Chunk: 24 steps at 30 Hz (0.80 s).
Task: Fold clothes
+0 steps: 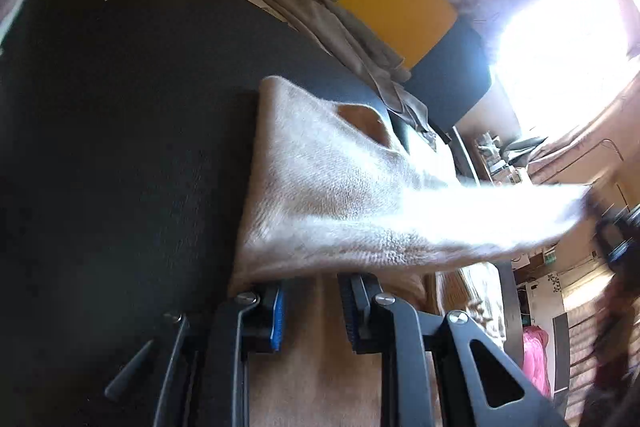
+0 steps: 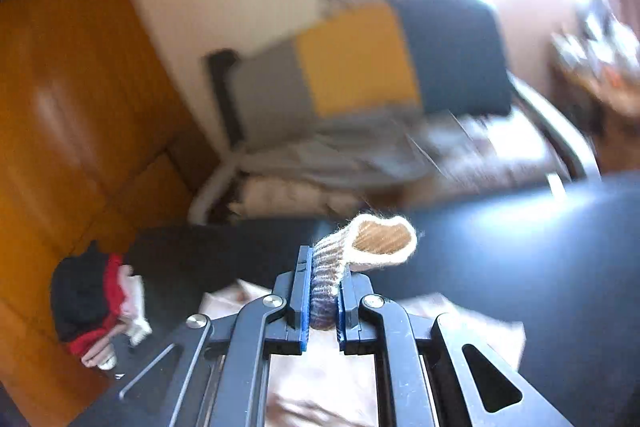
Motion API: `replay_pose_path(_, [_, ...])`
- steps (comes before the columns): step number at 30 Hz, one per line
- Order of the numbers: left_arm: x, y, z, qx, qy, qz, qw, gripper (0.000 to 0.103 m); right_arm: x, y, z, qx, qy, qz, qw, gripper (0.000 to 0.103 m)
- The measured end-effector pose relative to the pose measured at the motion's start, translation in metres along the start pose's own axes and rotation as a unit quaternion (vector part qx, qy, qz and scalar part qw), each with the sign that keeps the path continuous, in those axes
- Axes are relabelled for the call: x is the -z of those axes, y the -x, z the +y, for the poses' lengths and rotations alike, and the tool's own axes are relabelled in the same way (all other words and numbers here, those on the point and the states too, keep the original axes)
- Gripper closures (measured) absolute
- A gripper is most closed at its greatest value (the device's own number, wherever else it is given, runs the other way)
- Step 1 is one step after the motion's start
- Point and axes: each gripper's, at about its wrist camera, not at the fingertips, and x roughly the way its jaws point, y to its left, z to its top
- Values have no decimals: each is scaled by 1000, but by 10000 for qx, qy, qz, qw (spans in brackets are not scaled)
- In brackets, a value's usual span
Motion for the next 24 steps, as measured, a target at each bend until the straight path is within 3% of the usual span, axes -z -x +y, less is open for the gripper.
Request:
replay_pose_path(5, [10, 10, 0, 73, 60, 104, 9999, 81, 90, -39, -98, 254, -1345, 647, 9885, 93])
replay_pose_path(8, [15, 21, -6, 201, 51, 129, 9997, 81, 123, -52, -123, 168, -1843, 759, 9798, 93])
replay_pose_path(16, [1, 2, -42, -307, -699, 281, 9967, 80, 127, -32, -118, -362, -1790, 391, 9824, 90])
replay_pose_path(19, [-5, -5, -55, -509, -986, 340, 9932, 80, 135, -26, -115, -543, -1563, 560, 9846, 89])
replay_pose_path(21, [-6, -9, -61, -573, -1101, 384, 9915, 80, 148, -34, -126, -334, -1607, 901, 9823, 79])
replay_pose_path(23, [-3, -10, -60, -518, -1088, 439, 9917, 80, 151, -34, -134, -376, -1700, 866, 9809, 80])
replay_pose_path(24, [-2, -8, -62, -462, -1131, 414, 9916, 80, 147, -33, -137, -418, -1765, 758, 9805, 76])
